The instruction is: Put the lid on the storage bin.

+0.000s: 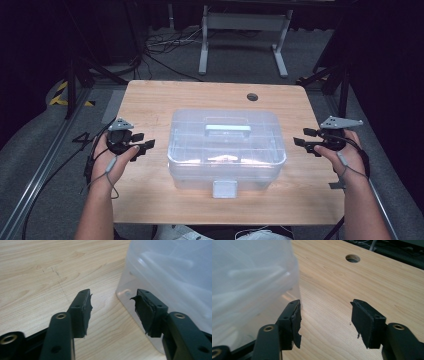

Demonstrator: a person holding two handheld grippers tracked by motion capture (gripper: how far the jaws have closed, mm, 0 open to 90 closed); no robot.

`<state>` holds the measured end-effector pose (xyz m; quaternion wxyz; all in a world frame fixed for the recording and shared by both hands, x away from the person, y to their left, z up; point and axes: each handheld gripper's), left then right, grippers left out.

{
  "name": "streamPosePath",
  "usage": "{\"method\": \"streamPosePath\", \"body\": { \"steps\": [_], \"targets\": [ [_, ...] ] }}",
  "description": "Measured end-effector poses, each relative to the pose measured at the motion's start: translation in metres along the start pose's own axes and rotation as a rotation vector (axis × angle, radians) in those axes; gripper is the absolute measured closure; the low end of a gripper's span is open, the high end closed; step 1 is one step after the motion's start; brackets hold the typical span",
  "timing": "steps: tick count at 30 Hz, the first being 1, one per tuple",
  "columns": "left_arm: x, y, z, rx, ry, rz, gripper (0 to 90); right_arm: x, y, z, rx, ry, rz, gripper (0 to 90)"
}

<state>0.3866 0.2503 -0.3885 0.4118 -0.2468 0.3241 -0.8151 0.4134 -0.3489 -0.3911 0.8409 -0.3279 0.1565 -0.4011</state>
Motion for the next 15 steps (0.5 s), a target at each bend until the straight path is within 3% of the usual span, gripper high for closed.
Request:
{"method": "streamPosePath", "body": {
  "steps": [2,6,9,15],
  "targets": [
    [-0.003,0.006,-0.002,0.001,0.026,0.002,42.3,0.005,0.008,-0.004,-0.005,0.007,-0.004,39.1],
    [-0.006,0.016,-0.005,-0.021,0.036,-0.010,40.1,0.011,0.019,-0.011,-0.016,0.012,-0.014,39.1],
    [-0.008,0.021,-0.007,-0.033,0.034,-0.019,39.3,0.016,0.027,-0.017,-0.017,0.038,-0.003,38.9],
    [-0.011,0.033,-0.012,-0.070,0.030,-0.027,38.2,0.022,0.039,-0.025,-0.040,0.046,-0.012,38.8]
  ]
}}
Point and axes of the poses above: each handheld gripper's, and its own axes: y roughly forward along the jaws, z roughly out of its top, x roughly to its right, and after that the axes turned 6 degrees about -x, right-handed
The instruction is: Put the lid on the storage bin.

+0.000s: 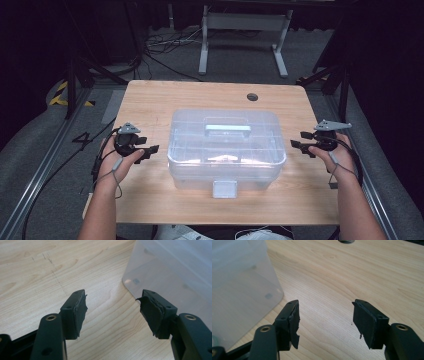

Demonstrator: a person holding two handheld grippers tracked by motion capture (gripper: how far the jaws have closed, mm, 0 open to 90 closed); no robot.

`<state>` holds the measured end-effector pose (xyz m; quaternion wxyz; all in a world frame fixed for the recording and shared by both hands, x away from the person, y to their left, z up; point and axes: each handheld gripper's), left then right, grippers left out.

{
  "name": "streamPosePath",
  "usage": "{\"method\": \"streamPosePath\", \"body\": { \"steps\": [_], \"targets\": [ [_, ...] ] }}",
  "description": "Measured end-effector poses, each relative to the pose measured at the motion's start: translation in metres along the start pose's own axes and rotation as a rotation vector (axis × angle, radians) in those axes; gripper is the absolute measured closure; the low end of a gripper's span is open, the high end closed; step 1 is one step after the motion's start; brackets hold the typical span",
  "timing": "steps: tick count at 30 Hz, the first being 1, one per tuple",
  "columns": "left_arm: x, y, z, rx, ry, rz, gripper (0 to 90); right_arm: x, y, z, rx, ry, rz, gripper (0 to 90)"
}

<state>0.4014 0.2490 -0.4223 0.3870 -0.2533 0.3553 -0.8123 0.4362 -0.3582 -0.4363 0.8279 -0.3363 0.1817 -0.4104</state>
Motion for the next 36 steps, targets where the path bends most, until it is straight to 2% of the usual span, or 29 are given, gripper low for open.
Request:
{"method": "streamPosePath", "body": {
  "steps": [13,18,24,33,36],
  "targets": [
    [-0.003,0.019,-0.008,-0.114,0.044,-0.037,35.0,0.001,0.022,-0.010,-0.056,-0.018,0.007,38.0],
    [-0.004,0.024,-0.011,-0.145,0.048,-0.050,34.8,0.000,0.027,-0.012,-0.071,-0.027,0.008,38.0],
    [-0.004,0.026,-0.013,-0.171,0.049,-0.059,33.4,-0.002,0.033,-0.014,-0.097,-0.035,0.016,37.8],
    [-0.001,0.032,-0.015,-0.262,0.064,-0.080,31.2,-0.004,0.040,-0.017,-0.154,-0.056,0.020,37.2],
    [0.000,0.031,-0.014,-0.260,0.069,-0.078,31.1,-0.004,0.040,-0.017,-0.153,-0.050,0.023,36.5]
  ]
}}
Point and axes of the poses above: each handheld gripper's, and its own axes: y roughly forward along the jaws, z roughly out of its top, x roughly to its right, and after that the axes turned 6 degrees about -x, right-handed
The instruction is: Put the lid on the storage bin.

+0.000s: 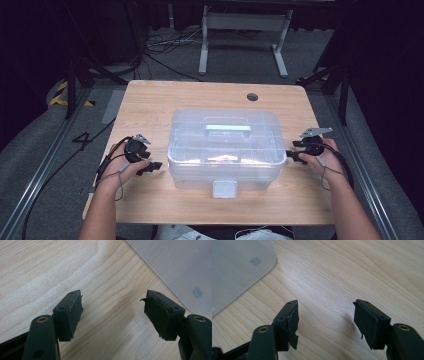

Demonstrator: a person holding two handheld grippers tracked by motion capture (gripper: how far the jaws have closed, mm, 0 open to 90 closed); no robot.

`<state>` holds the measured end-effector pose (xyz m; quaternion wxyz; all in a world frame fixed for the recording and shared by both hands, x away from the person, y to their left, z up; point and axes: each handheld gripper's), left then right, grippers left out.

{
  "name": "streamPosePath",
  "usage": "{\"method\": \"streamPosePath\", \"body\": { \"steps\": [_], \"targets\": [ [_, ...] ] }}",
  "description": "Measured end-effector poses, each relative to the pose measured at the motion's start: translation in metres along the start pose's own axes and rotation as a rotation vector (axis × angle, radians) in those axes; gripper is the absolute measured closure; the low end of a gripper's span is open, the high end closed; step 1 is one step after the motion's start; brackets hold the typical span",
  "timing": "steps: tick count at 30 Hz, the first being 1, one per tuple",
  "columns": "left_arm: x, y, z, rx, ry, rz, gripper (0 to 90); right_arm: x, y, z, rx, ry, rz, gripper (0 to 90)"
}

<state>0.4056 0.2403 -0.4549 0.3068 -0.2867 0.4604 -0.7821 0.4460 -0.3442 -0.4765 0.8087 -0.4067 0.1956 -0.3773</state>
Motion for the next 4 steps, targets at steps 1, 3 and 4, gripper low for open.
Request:
{"method": "streamPosePath", "body": {
  "steps": [1,3,4],
  "targets": [
    [0.0000,0.0000,0.0000,0.000,0.000,0.000,31.0,0.0000,0.0003,0.0000,-0.002,0.000,0.000,36.2],
    [0.0010,-0.0007,0.0003,-0.001,0.002,-0.003,30.9,-0.0002,0.0011,0.0000,-0.009,0.000,0.002,36.1],
    [0.0010,-0.0007,0.0003,-0.001,0.002,-0.003,30.9,-0.0001,0.0014,0.0001,-0.012,-0.001,0.001,36.1]
  ]
}}
Point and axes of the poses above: each handheld gripper's, and its own axes: y roughly forward along the jaws, z roughly out of its top, x roughly to its right, and after that the axes turned 6 degrees about -x, right-handed
